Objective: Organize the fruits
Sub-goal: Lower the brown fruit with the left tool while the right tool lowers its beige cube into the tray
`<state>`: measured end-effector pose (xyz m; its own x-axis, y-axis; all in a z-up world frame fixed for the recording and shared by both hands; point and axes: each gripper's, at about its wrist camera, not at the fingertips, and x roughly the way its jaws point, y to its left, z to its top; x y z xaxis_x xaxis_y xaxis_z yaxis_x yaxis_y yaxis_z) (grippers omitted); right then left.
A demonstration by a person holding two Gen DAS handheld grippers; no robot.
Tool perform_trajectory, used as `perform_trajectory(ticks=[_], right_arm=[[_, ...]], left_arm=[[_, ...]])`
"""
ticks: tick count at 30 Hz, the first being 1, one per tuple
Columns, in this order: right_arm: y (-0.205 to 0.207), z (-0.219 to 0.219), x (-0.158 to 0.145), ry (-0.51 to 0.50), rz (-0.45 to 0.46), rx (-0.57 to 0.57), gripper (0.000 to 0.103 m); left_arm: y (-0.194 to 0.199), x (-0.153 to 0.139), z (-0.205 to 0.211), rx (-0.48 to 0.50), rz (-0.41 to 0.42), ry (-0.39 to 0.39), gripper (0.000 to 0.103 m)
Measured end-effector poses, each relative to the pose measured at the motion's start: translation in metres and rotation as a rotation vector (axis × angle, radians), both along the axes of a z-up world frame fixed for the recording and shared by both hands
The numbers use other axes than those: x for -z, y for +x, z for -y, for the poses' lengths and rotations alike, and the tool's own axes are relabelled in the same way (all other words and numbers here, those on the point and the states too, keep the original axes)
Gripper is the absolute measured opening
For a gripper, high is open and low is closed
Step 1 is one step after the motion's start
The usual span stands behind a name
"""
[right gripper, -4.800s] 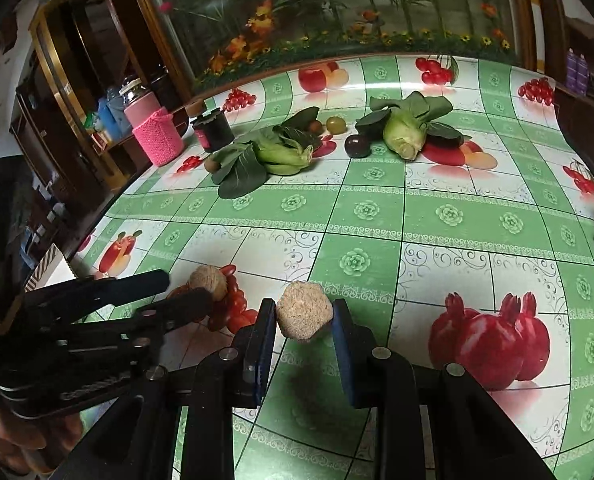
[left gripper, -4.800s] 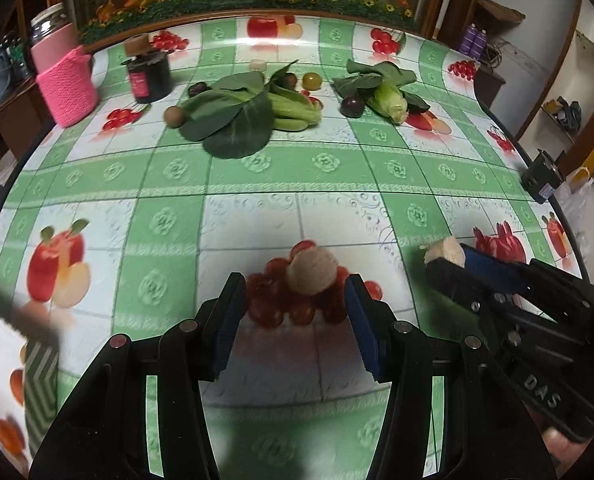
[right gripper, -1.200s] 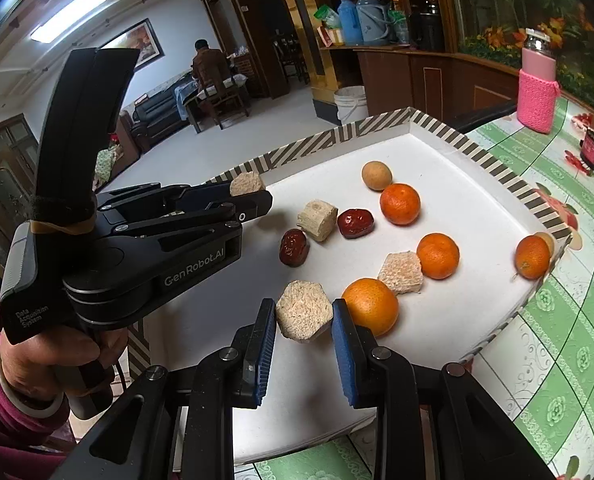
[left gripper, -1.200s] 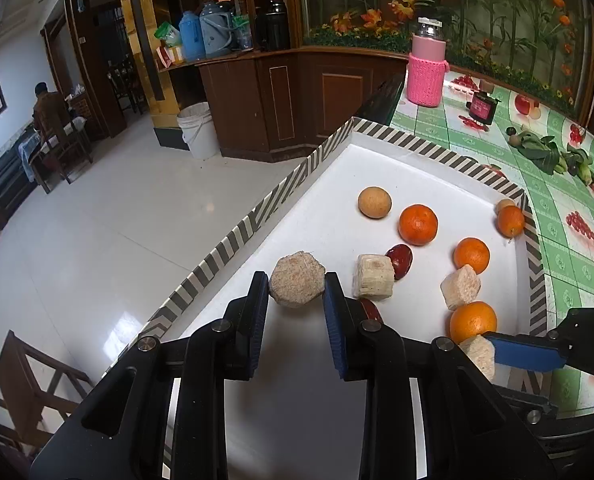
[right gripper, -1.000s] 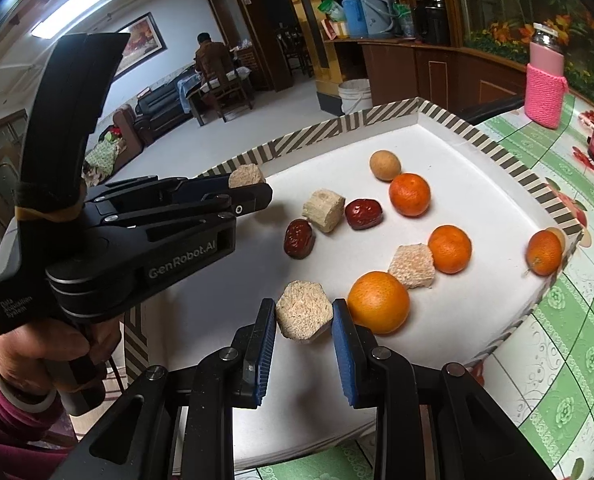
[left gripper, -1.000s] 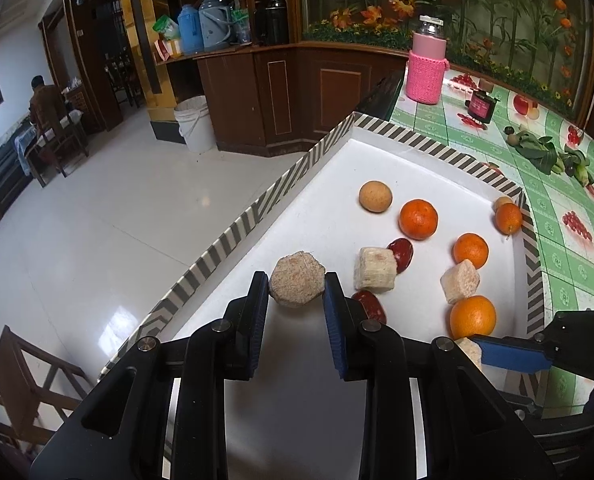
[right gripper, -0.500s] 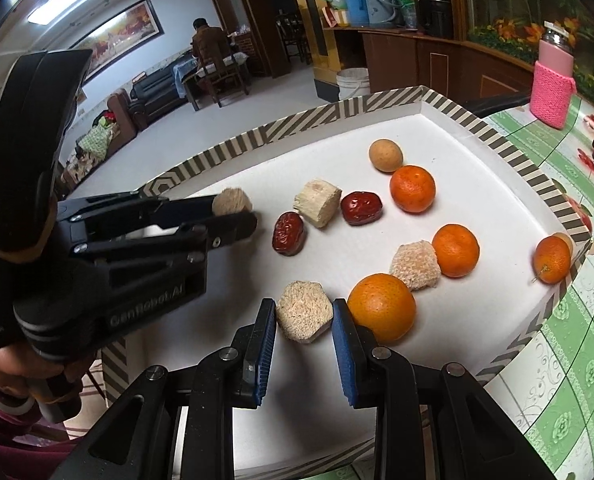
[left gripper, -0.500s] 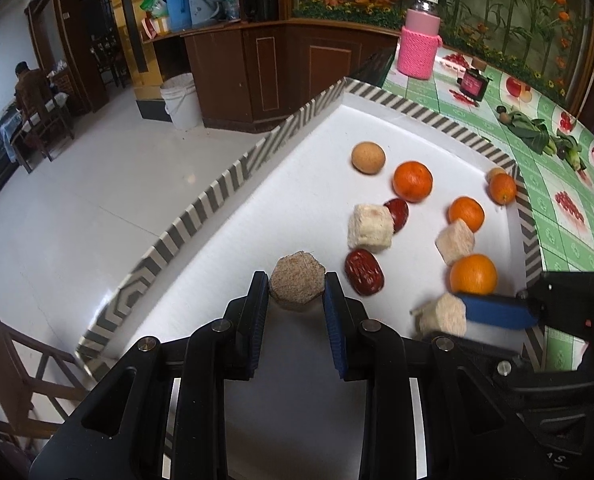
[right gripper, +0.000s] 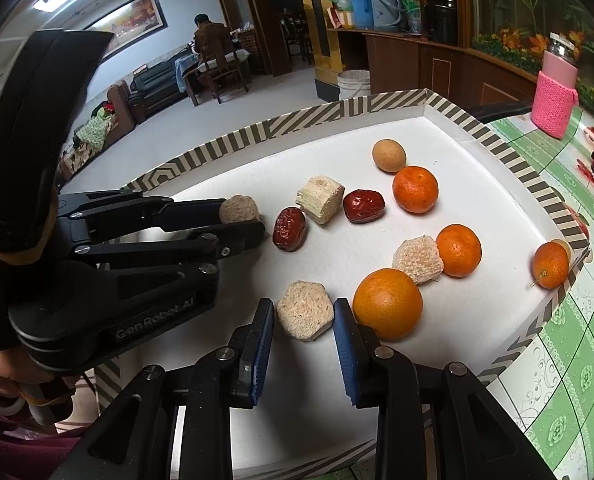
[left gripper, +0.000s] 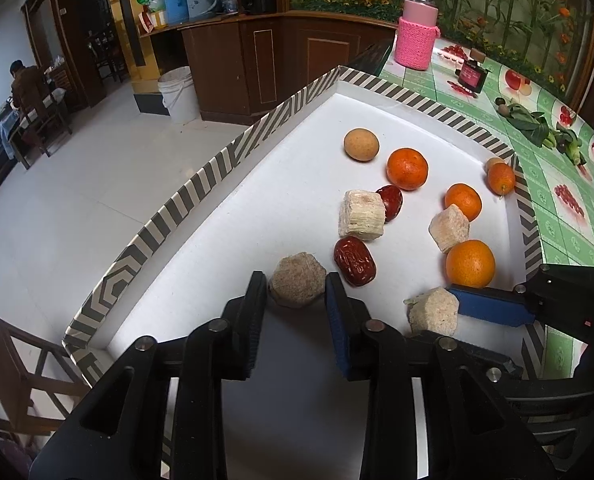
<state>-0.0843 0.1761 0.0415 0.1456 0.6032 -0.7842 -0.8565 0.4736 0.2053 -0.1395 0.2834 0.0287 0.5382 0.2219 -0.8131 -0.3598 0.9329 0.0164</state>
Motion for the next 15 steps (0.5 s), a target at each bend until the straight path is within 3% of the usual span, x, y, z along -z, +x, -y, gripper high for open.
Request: perform_trajectory(ticks=[1,3,9,15], right_arm=[[0.000,0.001,-0.001,0.005,-0.004,-0.001,0.029],[0.000,0.005,-0.003,0.021,-0.013,-0.001,0.029],[-0.004,0.026,-0.015,0.081,-0.010,0.040,0.029],[-0.001,0.053,-0.035,0.151,0.037,0.142,0.029]], left_arm=[[-0.001,0.000,0.001,0.000,0.000,0.005,0.039],[-0.003,0.000,0.001,-0.003,0.006,-0.001,0.057],[-0.013,-0.007,0.001,-0.029,0.044,-0.014,0.058],[-0.019,-0.029,0.011,-0.053,0.144,0.036,0.058]])
